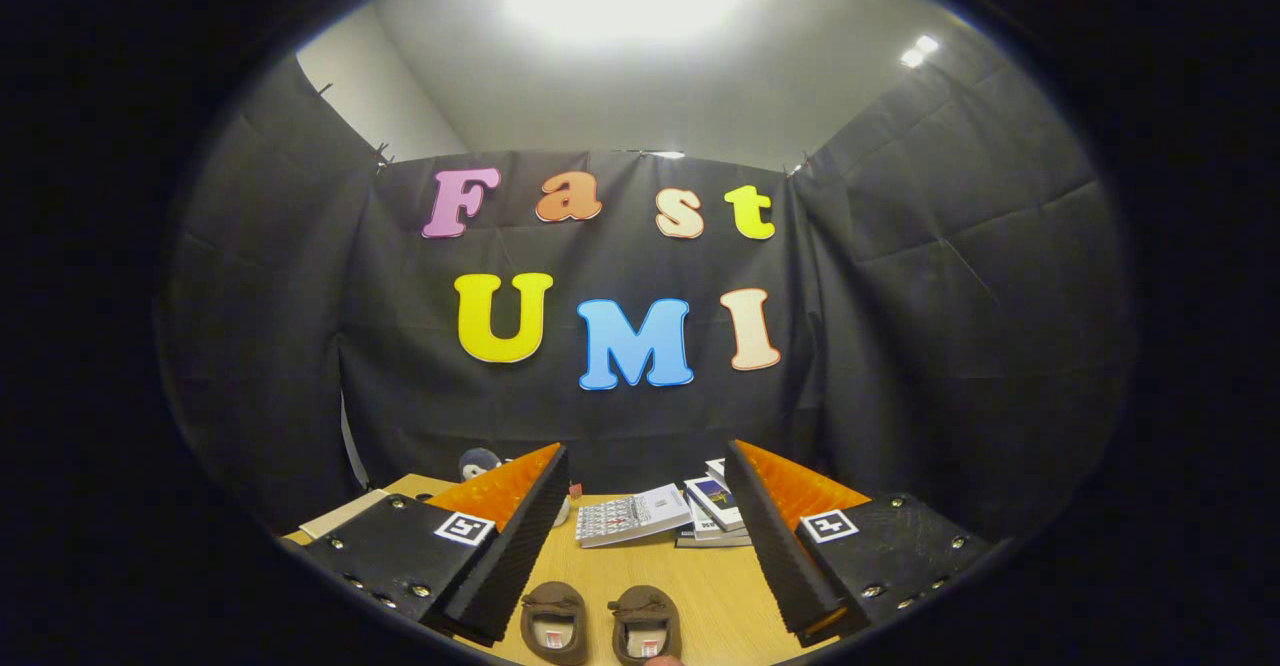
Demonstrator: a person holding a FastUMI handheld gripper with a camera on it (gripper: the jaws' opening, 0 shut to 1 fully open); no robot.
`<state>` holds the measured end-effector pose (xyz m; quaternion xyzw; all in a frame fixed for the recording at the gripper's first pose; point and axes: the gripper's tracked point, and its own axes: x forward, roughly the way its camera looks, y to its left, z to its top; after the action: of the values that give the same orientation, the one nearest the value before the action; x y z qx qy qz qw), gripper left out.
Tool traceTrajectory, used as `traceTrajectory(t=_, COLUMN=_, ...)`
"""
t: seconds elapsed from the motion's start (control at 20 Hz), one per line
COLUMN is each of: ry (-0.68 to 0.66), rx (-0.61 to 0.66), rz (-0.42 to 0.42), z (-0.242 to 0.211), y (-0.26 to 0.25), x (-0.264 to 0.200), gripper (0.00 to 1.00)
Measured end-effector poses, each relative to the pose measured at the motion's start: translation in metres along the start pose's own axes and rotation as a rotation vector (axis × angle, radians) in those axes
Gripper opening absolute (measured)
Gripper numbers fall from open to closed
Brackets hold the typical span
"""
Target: Open the storage box then place both shoes into the box .Put the left shoe in first, then the right shoe, with the right side of both shoes facing outward in a uniform manner.
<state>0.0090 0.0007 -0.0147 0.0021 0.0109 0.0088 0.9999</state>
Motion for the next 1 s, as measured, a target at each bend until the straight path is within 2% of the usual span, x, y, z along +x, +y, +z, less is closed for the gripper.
traceTrajectory(t=0.2, ry=0.013, rx=0.062, rz=0.047, z=-0.009, y=0.011, x=0.002, gripper=0.96)
traceTrajectory(t=0.4, ry=0.053, rx=0.188, rz=0.11, z=-0.027, y=0.032, x=0.005, gripper=0.96)
traceTrajectory(t=1.0, ry=0.334, rx=0.546, rz=0.219, z=-0.119, y=0.094, x=0.011, gripper=0.98)
